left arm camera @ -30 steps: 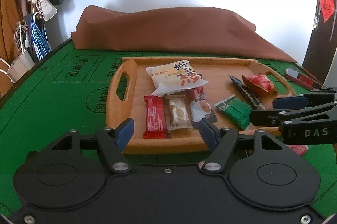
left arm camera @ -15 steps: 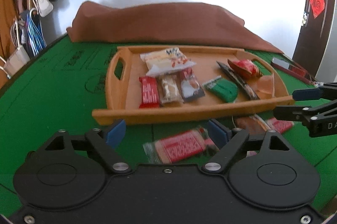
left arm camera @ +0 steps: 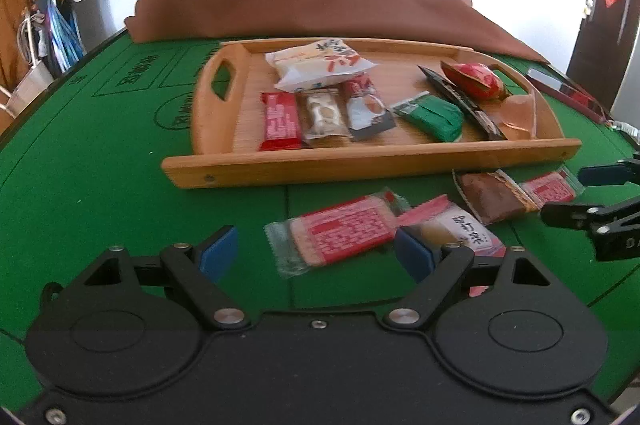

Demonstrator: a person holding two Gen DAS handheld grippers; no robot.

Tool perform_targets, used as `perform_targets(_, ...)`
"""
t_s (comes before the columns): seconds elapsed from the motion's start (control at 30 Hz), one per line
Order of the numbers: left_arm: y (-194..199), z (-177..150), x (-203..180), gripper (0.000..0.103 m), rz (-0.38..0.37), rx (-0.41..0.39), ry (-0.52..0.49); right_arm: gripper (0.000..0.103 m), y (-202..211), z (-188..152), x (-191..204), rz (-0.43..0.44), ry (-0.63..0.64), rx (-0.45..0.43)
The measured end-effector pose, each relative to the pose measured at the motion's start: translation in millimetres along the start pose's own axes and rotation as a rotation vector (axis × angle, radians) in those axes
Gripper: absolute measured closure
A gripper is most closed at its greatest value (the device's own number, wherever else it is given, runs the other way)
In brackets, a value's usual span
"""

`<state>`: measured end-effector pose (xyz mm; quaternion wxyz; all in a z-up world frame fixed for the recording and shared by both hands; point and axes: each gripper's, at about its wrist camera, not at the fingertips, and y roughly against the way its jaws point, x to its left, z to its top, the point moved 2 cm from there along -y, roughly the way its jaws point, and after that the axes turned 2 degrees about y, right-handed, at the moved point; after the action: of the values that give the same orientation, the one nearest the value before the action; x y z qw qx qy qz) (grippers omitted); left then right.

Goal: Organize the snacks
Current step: 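Withdraw both tools from the tray back to the remaining snacks, then grasp the red-and-white wafer pack with the left tool while the right tool reaches another pack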

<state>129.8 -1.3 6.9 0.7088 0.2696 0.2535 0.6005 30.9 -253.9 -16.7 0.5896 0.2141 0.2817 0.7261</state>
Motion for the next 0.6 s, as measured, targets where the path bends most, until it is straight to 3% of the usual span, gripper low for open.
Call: perform_targets(0.6,-24,11,-26,0.018,0.016,0.012,-0.007,0.015,-10,1,5,0.032,0.004,-0.008)
